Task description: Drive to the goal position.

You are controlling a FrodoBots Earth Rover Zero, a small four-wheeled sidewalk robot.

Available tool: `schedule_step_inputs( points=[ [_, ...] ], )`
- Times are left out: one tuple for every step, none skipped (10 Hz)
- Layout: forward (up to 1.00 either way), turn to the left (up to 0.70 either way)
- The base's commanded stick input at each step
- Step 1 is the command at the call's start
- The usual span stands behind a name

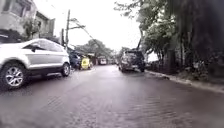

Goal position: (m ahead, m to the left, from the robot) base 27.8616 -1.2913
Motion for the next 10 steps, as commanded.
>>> schedule_step_inputs(
  points=[
    [1.0,0.0],
    [1.0,0.0],
    [1.0,0.0],
    [1.0,0.0],
    [1.0,0.0],
    [1.0,0.0],
    [1.0,0.0],
    [1.0,0.0],
    [1.0,0.0],
    [1.0,0.0]
  ],
)
